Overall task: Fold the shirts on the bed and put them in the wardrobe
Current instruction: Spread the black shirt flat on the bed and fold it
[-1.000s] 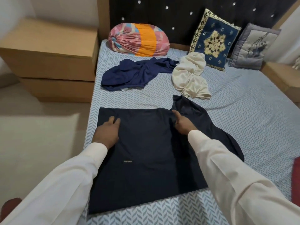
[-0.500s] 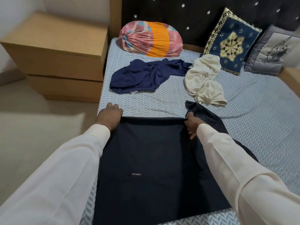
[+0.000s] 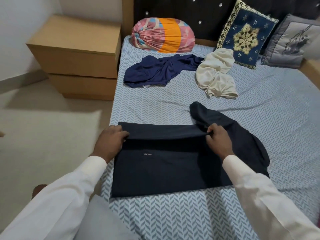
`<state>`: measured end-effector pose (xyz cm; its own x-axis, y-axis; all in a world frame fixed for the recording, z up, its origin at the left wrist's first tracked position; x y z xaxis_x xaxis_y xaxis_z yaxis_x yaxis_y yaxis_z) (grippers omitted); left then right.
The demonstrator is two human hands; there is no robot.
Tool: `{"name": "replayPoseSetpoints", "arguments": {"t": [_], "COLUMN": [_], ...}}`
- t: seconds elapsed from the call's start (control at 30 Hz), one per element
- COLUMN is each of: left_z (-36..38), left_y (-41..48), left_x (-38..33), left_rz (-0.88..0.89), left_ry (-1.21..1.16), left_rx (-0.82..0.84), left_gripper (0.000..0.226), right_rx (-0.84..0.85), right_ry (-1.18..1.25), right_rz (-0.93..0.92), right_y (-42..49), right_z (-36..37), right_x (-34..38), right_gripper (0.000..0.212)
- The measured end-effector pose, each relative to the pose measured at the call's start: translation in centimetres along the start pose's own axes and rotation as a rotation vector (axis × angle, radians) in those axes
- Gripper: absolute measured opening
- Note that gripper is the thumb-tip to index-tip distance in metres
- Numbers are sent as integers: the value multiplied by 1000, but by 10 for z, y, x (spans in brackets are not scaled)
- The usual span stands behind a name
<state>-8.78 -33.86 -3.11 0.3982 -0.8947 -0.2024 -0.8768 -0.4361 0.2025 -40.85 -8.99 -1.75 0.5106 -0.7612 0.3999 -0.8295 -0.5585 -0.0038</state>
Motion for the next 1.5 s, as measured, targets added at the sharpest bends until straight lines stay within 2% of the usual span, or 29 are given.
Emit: {"name": "replayPoseSetpoints", "arguments": {"t": [0.3, 0.33, 0.4, 0.47, 0.6, 0.67, 0.73, 0.8, 0.83, 1.0, 1.1, 1.23, 1.3, 1.4, 1.5], "left_z": [10, 10, 12, 22, 56, 73, 86, 92, 93, 94, 88, 77, 75, 75, 76], "left_y": [-34, -35, -30, -16, 11, 15, 12, 9, 7, 10, 16, 26, 28, 32, 35], "left_x": [-24, -29, -46, -73, -144, -167, -178, -179, -178, -182, -187, -193, -194, -195, -196], "left_rz": [-78, -100, -127, -78, 68, 69, 48, 27, 14, -16, -49, -87, -106, -111, -110], "left_ry": [144, 136, 21, -108, -187, -172, -136, -95, -96, -87, -48, 18, 33, 58, 77], "left_rx": [142, 126, 87, 91, 447, 595, 676, 667, 654, 685, 686, 697, 690, 701, 724], "left_gripper": [24, 26, 45, 62, 79, 83, 87, 91, 94, 96, 97, 105, 114, 119, 118], "right_rx": [19, -22, -120, -155, -19, 29, 43, -2, -45, -471, -643, -897, -921, -799, -527], "right_ry": [-153, -153, -151, -239, -516, -575, -596, -515, -398, 497, 771, 900, 883, 751, 532], "right_rz": [94, 93, 63, -6, -47, 20, 107, 187, 252, 656, 789, 950, 970, 915, 726], "right_y": [-44, -43, -38, -29, -1, 18, 38, 51, 54, 18, -19, -60, -67, -55, -20], "right_z": [16, 16, 18, 29, 58, 62, 55, 36, 23, -38, -48, -67, -74, -81, -80], "right_x": [-24, -20, -5, 14, 40, 35, 22, 6, -3, -84, -124, -161, -173, -182, -174], "right_gripper": [15, 15, 20, 32, 54, 56, 58, 63, 67, 76, 71, 62, 57, 45, 28]}}
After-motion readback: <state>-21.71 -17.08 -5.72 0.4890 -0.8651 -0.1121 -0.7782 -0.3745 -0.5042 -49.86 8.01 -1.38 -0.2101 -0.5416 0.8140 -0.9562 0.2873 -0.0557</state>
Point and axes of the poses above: each hand's wrist, its own y-axis towards the middle knuckle, its own z-axis out of the palm, x = y × z, the point moved 5 cm from there along y, towards the middle knuckle, and after that the axes turned 6 degrees about z, right-handed, at the moved point
